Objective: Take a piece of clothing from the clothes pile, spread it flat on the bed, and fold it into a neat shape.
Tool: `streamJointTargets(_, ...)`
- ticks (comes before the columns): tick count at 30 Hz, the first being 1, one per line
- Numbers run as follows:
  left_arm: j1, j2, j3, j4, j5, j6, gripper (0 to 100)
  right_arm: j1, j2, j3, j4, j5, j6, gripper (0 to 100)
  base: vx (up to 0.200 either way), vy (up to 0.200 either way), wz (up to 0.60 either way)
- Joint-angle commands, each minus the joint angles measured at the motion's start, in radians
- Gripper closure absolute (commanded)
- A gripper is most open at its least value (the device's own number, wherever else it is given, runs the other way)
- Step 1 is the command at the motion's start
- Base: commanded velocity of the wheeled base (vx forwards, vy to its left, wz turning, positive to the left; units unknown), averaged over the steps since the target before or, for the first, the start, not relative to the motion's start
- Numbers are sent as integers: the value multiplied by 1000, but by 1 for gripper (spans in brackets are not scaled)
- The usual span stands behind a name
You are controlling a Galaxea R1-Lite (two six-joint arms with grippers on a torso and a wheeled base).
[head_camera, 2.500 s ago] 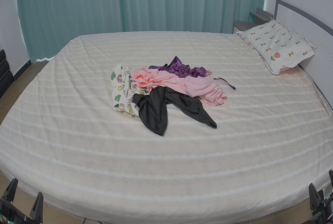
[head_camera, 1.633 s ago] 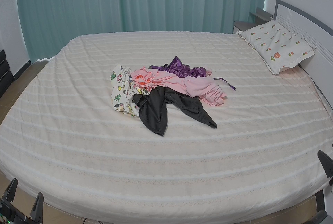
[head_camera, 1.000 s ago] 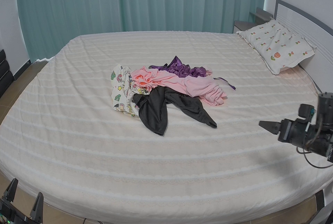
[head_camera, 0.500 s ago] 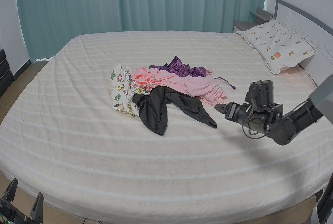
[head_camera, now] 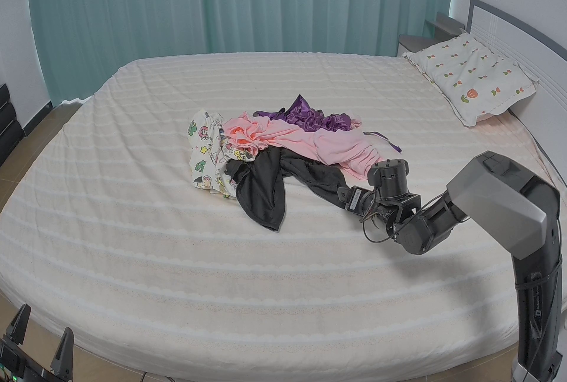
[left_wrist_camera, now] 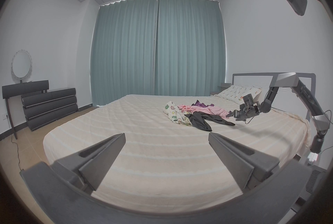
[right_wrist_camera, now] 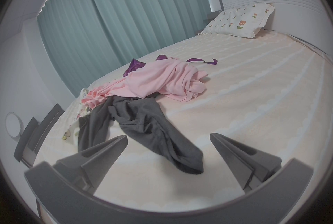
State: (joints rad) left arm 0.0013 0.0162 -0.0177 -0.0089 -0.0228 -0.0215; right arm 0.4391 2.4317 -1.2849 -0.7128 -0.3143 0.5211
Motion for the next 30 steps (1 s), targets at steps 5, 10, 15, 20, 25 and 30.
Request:
streamJointTargets(5,0,-12,18,0,0,-2,0,-2,142,-100,-40,-26,2,0,0,0,0)
streamJointTargets(10,0,-12,18,0,1,-2,0,-7,196,-165,-47,-31,8,0,0,0,0)
streamJointTargets(15,0,-12,18,0,1,-2,0,-13,216,-192,-45,-29,8,100,0,0,0)
streamJointTargets(20,0,-12,18,0,0,2,0,-17,204,-168,-48,-25,14,100,0,0,0)
streamJointTargets(25,0,-13,18,0,0,6,0,-10,98,-14,-100,-9,53,100,0,0,0)
streamJointTargets(30,0,-13,18,0,0,9,0,-5,-28,176,-198,30,53,100,0,0,0)
